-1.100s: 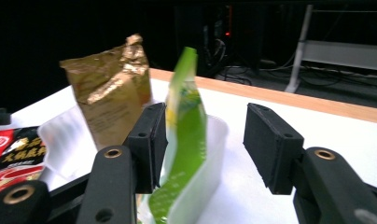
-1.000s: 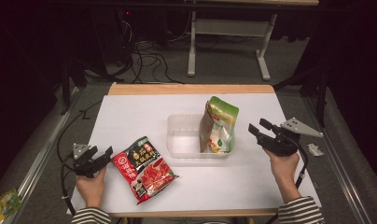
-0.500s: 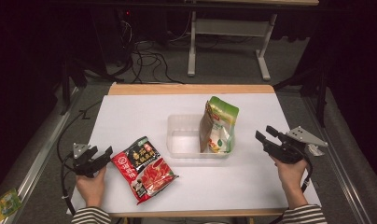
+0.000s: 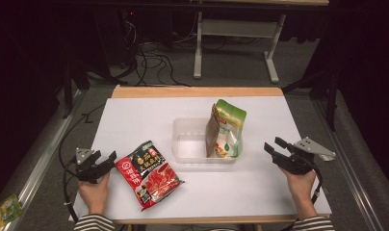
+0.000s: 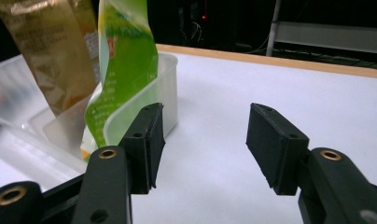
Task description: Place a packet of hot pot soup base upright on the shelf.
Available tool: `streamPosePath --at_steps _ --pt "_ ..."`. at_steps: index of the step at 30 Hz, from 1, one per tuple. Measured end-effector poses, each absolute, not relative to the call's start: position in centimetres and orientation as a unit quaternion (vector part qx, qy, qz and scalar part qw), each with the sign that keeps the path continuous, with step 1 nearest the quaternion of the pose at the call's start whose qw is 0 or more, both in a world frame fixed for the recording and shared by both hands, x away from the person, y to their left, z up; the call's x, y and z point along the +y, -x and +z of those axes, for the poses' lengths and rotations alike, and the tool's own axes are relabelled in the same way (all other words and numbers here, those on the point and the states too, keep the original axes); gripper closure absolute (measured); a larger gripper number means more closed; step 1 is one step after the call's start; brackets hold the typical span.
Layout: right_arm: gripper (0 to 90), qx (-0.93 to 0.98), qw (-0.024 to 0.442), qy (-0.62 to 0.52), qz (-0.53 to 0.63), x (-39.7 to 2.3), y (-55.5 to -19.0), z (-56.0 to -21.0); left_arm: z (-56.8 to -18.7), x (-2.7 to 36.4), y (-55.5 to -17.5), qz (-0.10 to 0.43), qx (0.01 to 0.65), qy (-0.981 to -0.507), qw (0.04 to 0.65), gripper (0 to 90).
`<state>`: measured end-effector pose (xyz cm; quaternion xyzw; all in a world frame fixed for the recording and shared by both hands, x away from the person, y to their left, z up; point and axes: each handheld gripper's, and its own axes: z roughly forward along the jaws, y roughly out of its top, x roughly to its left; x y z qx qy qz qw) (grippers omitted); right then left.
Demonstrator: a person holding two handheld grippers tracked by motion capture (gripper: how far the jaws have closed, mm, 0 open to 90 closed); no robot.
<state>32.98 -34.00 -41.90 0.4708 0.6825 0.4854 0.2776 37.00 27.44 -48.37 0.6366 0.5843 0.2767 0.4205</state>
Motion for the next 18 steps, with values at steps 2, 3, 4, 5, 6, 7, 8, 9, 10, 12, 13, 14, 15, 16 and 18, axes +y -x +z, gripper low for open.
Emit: streamPosePath --at_steps 2,3,4,5,6,7,8,9,10,12,13,14,15,16,18 --pt "46.8 0.683 0.275 -0.475 0.482 -34.1 -32.9 -42.2 -48.4 27.5 -37.0 0.275 0.584 -0.638 0.42 36.1" --pt "47.2 0.684 0.275 -0.476 0.48 -34.2 -32.9 -42.2 -48.4 27.5 -37.0 0.275 0.585 -0.636 0.421 36.1" --pt "47.5 0.681 0.274 -0.478 0.482 -34.2 -32.8 -42.4 -48.4 27.5 -37.0 0.276 0.585 -0.636 0.421 36.0" --pt "47.5 0.681 0.274 -0.478 0.482 -34.2 -32.8 -42.4 -48.4 27.5 -37.0 0.276 0.585 -0.636 0.421 36.0" --pt "47.8 0.68 0.275 -0.482 0.479 -34.3 -32.9 -42.8 -48.4 27.4 -36.9 0.278 0.582 -0.638 0.421 36.0" --pt "47.8 0.68 0.275 -0.482 0.479 -34.3 -32.9 -42.8 -48.4 27.4 -36.9 0.278 0.582 -0.638 0.421 36.0" --pt "48.6 0.679 0.276 -0.489 0.474 -34.5 -32.9 -43.2 -48.4 27.4 -36.9 0.279 0.582 -0.638 0.42 36.0" --pt "48.6 0.679 0.276 -0.489 0.474 -34.5 -32.9 -43.2 -48.4 27.4 -36.9 0.279 0.582 -0.638 0.42 35.8" --pt "49.0 0.671 0.267 -0.498 0.479 -34.7 -33.0 -43.9 -48.3 27.4 -37.0 0.278 0.584 -0.637 0.42 35.7" --pt "49.4 0.666 0.263 -0.51 0.477 -34.9 -33.1 -44.6 -48.3 27.5 -37.0 0.277 0.583 -0.638 0.42 35.6" --pt "49.5 0.663 0.262 -0.515 0.475 -34.9 -33.1 -44.8 -48.3 27.5 -36.9 0.276 0.582 -0.638 0.421 35.6" --pt "49.6 0.665 0.262 -0.516 0.471 -35.0 -33.3 -45.1 -48.3 27.5 -36.9 0.276 0.582 -0.638 0.421 35.6" --pt "49.7 0.665 0.263 -0.521 0.467 -35.0 -33.4 -45.3 -48.3 27.5 -36.9 0.275 0.579 -0.639 0.425 35.4" --pt "49.8 0.664 0.266 -0.524 0.463 -35.0 -33.4 -45.4 -48.3 27.5 -36.9 0.275 0.577 -0.64 0.426 35.4" --pt "49.9 0.66 0.265 -0.533 0.458 -35.0 -33.4 -45.6 -48.4 27.5 -37.1 0.269 0.58 -0.641 0.425 35.7"
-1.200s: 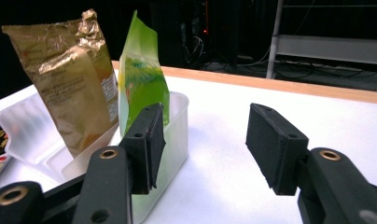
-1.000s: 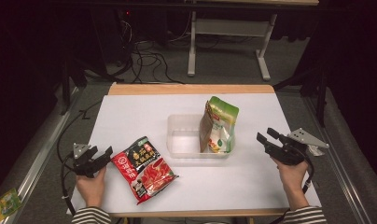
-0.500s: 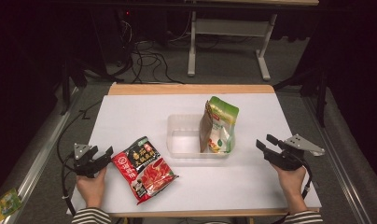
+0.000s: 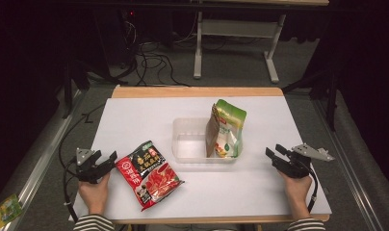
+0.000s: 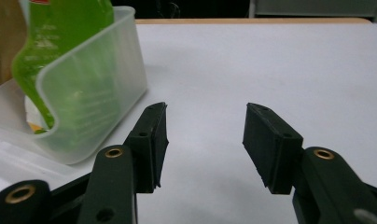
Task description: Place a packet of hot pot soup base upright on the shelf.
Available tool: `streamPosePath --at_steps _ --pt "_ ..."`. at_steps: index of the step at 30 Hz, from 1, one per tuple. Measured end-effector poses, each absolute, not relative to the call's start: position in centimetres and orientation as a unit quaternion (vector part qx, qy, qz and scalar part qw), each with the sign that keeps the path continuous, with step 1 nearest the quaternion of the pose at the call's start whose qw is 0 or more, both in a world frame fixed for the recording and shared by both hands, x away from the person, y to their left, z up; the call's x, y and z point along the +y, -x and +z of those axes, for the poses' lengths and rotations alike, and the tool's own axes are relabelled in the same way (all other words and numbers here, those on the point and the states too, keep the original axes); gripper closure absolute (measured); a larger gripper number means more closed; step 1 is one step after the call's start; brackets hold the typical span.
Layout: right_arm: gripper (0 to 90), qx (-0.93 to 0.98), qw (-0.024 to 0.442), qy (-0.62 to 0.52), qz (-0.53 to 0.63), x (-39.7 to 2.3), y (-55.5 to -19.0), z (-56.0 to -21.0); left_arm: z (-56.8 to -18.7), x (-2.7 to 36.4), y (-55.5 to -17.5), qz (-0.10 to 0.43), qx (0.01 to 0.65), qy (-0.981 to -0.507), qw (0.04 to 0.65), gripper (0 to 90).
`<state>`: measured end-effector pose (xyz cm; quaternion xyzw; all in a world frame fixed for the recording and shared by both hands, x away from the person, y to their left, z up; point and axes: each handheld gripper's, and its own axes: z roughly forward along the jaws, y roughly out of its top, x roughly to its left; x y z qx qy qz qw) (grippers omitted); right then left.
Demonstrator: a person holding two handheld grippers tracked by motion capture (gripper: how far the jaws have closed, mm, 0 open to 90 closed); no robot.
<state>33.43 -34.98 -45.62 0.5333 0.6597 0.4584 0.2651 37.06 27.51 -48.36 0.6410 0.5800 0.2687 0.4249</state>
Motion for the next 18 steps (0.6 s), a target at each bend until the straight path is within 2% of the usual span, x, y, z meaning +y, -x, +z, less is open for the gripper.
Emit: streamPosePath --at_steps 5,18 --pt "49.9 0.669 0.277 -0.53 0.442 -34.6 -33.5 -46.2 -48.3 27.5 -36.9 0.271 0.573 -0.643 0.43 35.8" --pt "49.8 0.661 0.254 -0.543 0.451 -35.1 -34.1 -47.6 -47.9 28.3 -36.8 0.232 0.573 -0.643 0.452 37.6"
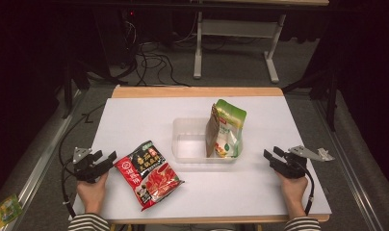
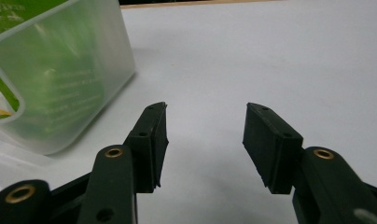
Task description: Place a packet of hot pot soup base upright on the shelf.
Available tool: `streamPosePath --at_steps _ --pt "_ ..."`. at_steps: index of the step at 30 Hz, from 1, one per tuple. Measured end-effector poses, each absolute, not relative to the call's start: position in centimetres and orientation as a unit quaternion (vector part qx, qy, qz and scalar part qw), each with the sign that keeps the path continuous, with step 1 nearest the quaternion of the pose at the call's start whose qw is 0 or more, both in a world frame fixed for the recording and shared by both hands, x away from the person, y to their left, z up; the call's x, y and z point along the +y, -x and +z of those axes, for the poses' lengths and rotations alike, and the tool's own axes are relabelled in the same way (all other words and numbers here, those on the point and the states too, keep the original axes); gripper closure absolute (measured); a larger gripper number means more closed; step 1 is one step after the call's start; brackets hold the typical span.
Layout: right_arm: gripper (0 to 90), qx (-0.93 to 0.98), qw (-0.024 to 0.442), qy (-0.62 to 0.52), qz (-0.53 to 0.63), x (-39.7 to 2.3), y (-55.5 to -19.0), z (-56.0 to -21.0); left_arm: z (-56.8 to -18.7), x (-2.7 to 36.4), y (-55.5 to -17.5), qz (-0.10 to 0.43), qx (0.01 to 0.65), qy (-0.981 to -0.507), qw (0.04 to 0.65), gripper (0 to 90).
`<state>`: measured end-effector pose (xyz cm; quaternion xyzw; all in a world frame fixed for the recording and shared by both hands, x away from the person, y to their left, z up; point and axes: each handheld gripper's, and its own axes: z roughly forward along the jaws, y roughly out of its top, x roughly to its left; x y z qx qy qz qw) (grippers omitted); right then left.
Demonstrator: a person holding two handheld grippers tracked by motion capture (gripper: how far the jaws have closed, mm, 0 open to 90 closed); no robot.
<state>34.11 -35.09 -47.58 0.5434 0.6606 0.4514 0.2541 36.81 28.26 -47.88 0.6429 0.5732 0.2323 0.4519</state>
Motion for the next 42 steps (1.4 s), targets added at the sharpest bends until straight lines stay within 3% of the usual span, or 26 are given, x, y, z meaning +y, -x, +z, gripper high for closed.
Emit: streamPosePath --at_steps 16,32,42 --pt "49.2 0.667 0.275 -0.53 0.445 -34.7 -33.9 -47.6 -46.1 24.9 -36.7 0.209 0.486 -0.737 0.42 36.7" --pt "48.1 0.675 0.266 -0.527 0.442 -34.7 -34.1 -47.7 -46.9 22.9 -38.8 0.179 0.482 -0.762 0.393 37.6" --pt "47.0 0.678 0.264 -0.526 0.441 -34.6 -34.1 -47.7 -47.6 23.0 -39.3 0.13 0.488 -0.771 0.388 51.4"
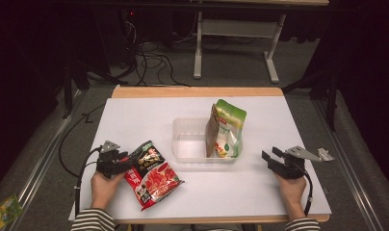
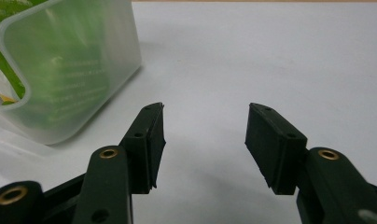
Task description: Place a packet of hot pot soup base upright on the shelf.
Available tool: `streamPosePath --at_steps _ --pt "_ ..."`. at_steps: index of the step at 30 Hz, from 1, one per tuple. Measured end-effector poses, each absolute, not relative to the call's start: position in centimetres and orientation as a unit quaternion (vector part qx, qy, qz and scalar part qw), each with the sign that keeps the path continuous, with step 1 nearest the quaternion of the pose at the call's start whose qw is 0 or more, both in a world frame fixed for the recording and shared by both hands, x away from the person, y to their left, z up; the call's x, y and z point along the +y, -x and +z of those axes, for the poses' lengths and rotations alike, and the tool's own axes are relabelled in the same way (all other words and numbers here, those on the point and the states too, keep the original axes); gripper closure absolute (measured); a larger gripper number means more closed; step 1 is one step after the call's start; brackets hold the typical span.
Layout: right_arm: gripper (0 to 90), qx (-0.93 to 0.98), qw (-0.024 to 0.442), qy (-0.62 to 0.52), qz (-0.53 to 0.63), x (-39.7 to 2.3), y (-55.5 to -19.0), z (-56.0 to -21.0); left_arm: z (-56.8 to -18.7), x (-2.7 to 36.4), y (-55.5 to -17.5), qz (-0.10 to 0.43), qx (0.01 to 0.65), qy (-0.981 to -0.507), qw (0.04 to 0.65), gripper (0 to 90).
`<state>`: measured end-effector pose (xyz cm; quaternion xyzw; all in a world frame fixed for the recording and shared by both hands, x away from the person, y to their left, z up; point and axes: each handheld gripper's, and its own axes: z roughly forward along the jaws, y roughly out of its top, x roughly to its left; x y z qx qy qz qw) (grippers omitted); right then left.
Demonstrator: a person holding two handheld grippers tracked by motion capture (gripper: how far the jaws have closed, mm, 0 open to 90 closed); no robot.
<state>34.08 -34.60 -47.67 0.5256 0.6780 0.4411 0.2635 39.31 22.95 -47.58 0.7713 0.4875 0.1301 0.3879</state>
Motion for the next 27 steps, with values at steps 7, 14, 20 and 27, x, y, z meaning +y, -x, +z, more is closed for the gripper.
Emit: streamPosePath --at_steps 7,14,20,27 --pt "46.8 0.682 0.262 -0.524 0.438 -34.56 -34.14 -47.69 -47.83 23.08 -39.48 0.113 0.485 -0.774 0.392 55.7" --pt "46.1 0.679 0.263 -0.53 0.434 -34.53 -34.18 -47.7 -47.86 23.0 -39.54 0.1 0.483 -0.778 0.389 61.5" --pt "45.8 0.679 0.264 -0.532 0.432 -34.48 -34.15 -47.69 -47.79 23.04 -39.36 0.105 0.466 -0.787 0.39 68.4" --pt "45.6 0.68 0.264 -0.53 0.433 -34.56 -34.22 -47.7 -47.87 22.71 -39.02 0.127 0.452 -0.792 0.391 71.9"
